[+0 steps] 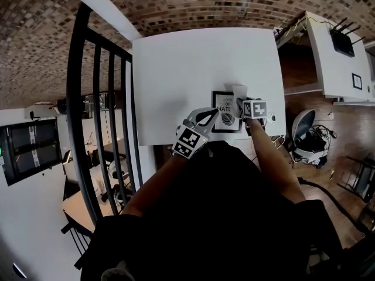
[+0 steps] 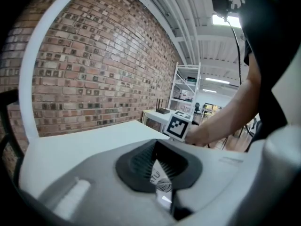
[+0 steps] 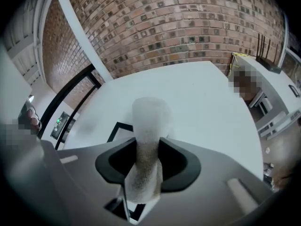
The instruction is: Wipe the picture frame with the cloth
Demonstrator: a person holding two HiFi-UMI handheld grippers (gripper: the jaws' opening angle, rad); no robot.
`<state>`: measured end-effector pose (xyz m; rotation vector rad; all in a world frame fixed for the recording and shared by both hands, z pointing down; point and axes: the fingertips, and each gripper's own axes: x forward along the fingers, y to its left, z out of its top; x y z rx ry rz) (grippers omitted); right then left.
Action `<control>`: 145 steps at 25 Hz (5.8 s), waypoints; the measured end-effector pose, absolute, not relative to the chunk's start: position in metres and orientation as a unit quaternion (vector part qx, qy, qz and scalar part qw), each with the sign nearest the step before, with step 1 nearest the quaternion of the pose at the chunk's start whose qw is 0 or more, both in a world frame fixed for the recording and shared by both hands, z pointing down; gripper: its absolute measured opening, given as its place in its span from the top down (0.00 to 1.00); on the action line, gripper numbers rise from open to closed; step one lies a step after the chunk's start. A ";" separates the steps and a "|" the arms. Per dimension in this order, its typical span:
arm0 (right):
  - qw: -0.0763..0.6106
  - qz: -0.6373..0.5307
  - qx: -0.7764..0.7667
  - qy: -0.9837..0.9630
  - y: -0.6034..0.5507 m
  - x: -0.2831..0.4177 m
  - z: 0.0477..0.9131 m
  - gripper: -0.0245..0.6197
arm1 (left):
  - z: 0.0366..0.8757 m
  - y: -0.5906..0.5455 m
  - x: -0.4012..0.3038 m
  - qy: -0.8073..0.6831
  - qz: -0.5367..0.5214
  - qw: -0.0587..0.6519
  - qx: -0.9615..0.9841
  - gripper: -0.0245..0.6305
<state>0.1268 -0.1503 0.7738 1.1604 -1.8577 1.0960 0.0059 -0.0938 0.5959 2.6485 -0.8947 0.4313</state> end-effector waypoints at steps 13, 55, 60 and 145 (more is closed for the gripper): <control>0.298 0.435 0.426 -0.735 -0.132 0.097 0.739 0.74 | 0.593 -0.087 0.000 -0.316 0.150 0.150 0.925 0.96; 0.290 0.478 0.380 -0.737 -0.057 0.085 0.750 0.74 | 0.605 -0.077 0.018 -0.257 0.170 0.165 0.937 0.96; 0.299 0.504 0.327 -0.741 -0.034 0.021 0.727 0.74 | 0.617 -0.074 0.007 -0.263 0.185 0.163 0.933 0.96; -0.036 0.004 0.229 -0.973 0.075 0.128 0.333 0.73 | 0.328 0.077 0.065 -0.337 -0.055 0.072 0.937 0.96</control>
